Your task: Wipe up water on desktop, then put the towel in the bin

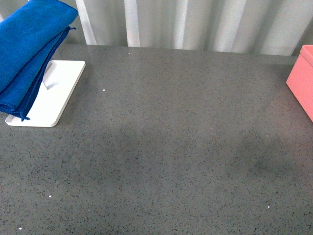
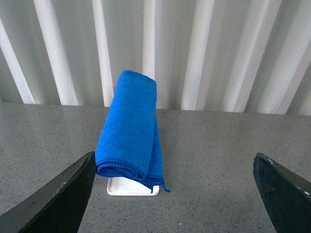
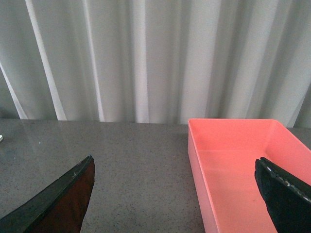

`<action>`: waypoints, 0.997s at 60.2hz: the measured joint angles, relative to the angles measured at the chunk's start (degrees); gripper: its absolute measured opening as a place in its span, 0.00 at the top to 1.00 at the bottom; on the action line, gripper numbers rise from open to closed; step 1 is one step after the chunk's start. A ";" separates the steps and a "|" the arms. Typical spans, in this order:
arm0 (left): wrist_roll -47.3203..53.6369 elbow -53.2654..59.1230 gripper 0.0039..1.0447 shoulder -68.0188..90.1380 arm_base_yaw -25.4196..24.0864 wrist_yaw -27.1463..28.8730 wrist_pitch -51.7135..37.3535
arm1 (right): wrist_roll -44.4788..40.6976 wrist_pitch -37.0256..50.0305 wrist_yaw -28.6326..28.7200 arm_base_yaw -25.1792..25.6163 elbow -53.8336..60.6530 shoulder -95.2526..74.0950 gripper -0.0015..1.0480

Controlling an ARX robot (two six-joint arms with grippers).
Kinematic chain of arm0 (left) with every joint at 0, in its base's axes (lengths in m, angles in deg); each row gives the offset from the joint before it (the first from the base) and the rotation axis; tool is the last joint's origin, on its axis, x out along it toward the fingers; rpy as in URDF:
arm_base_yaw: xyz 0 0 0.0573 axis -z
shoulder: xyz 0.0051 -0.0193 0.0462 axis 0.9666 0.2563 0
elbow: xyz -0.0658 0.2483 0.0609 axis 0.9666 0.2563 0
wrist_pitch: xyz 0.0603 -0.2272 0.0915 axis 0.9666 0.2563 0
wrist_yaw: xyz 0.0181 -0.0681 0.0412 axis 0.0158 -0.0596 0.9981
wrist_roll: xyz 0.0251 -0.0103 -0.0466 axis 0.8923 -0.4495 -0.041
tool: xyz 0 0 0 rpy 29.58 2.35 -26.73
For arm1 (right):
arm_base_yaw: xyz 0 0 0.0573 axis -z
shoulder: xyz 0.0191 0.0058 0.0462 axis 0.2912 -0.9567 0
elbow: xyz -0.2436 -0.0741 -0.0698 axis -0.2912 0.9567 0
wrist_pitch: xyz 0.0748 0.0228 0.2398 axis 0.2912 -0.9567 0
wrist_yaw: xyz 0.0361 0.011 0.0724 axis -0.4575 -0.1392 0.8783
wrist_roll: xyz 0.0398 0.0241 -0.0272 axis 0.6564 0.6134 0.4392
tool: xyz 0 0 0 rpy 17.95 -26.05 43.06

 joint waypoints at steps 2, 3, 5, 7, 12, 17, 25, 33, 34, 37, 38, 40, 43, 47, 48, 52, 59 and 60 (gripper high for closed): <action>-0.02 0.00 0.06 0.00 0.00 0.00 0.00 | 0.00 0.00 0.00 0.00 0.00 0.00 0.07; 0.00 0.00 0.06 0.00 0.00 0.00 0.00 | 0.00 0.00 0.00 0.00 0.00 0.00 0.07; 0.00 0.00 0.06 0.00 0.00 0.00 0.00 | 0.00 0.00 0.00 0.00 0.00 0.00 0.07; 0.00 0.00 0.06 0.00 0.00 0.00 0.00 | 0.00 0.00 0.00 0.00 0.00 0.00 0.07; 0.00 0.00 0.06 0.00 0.00 0.00 0.00 | -0.02 0.00 0.00 0.00 0.00 0.00 0.07; 0.00 0.00 0.06 0.00 0.00 0.00 0.00 | 0.00 0.00 0.00 0.00 0.00 0.00 0.07; 0.00 0.00 0.06 0.00 0.00 0.00 0.00 | 0.00 0.00 0.00 0.00 0.00 0.00 0.07; 0.00 0.00 0.06 0.00 0.00 0.00 0.00 | 0.00 0.00 0.00 0.00 0.00 0.00 0.07; 0.00 0.00 0.06 0.00 0.00 0.00 0.00 | -0.02 0.00 0.00 0.00 0.00 0.00 0.07; 0.00 0.00 0.06 0.00 0.00 0.00 0.00 | -0.02 0.00 0.00 0.00 0.00 0.00 0.07; 0.00 0.00 0.06 0.00 0.00 0.00 0.00 | 0.00 0.00 0.00 0.00 0.00 0.00 0.07; 0.00 0.00 0.06 0.00 0.00 0.00 0.00 | 0.00 0.00 0.00 0.00 0.00 0.00 0.07; 0.00 0.00 0.06 0.00 0.00 0.00 0.00 | -0.02 0.00 0.00 0.00 0.00 0.00 0.07; 0.00 0.00 0.06 0.00 0.00 0.00 0.00 | -0.02 0.00 0.00 0.00 0.00 0.00 0.07; 0.00 0.00 0.06 0.00 0.00 0.00 0.00 | 0.00 0.00 0.00 0.00 0.00 0.00 0.07; 0.00 0.00 0.06 0.02 0.00 0.02 0.02 | 0.00 0.00 0.00 0.00 0.00 0.00 0.07; -10.82 -9.33 0.06 14.25 5.18 6.21 21.24 | 0.00 0.00 -0.02 0.00 0.00 0.02 0.07; -12.04 -10.34 0.06 16.76 5.97 6.49 22.21 | 0.00 0.00 -0.02 0.00 0.00 0.02 0.07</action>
